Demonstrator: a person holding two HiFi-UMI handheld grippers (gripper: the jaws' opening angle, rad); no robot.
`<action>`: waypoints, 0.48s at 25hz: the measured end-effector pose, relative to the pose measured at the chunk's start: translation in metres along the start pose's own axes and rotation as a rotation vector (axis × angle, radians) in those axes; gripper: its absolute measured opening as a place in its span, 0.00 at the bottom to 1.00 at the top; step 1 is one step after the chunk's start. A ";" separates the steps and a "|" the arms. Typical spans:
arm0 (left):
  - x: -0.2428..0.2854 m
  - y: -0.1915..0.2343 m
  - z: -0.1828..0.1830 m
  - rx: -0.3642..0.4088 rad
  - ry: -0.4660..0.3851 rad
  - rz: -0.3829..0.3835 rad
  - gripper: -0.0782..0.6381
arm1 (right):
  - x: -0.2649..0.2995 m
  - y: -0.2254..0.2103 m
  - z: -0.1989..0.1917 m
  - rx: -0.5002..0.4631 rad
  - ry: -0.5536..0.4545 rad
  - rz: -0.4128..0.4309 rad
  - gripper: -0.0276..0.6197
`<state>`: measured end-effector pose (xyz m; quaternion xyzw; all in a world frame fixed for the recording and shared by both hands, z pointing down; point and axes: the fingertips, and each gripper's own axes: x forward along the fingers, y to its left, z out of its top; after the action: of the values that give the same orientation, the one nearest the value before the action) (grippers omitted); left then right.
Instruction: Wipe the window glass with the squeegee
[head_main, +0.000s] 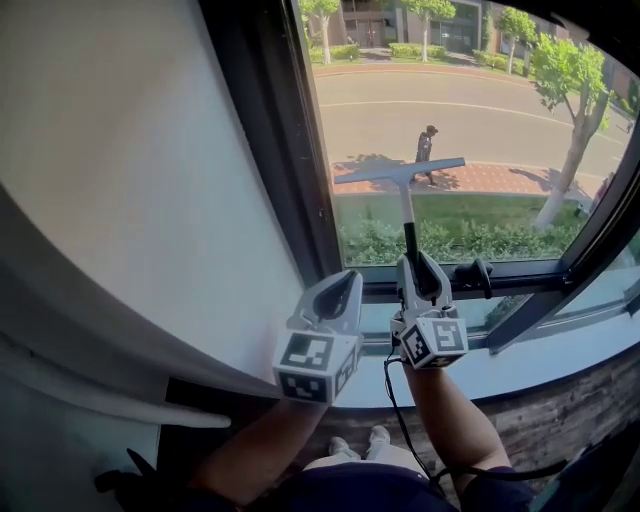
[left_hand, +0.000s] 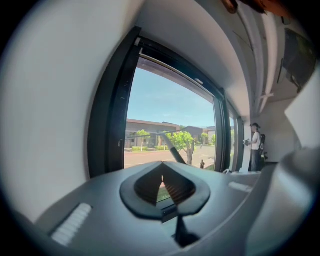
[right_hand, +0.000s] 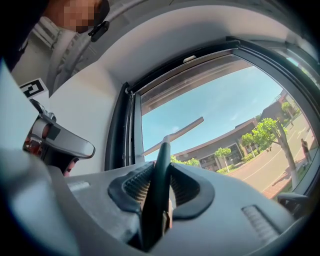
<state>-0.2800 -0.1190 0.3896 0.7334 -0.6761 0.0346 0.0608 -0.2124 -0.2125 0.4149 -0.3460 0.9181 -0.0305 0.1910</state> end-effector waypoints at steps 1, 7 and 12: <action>0.000 -0.001 -0.002 -0.001 0.003 -0.002 0.12 | -0.003 -0.001 -0.004 0.006 0.004 -0.004 0.20; 0.002 -0.001 -0.021 0.004 0.029 -0.008 0.12 | -0.018 -0.006 -0.030 0.026 0.036 -0.022 0.20; 0.005 -0.004 -0.037 -0.015 0.055 -0.023 0.12 | -0.030 -0.010 -0.053 0.033 0.061 -0.033 0.20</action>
<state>-0.2740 -0.1181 0.4264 0.7394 -0.6660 0.0490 0.0850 -0.2050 -0.2043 0.4757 -0.3571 0.9170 -0.0593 0.1678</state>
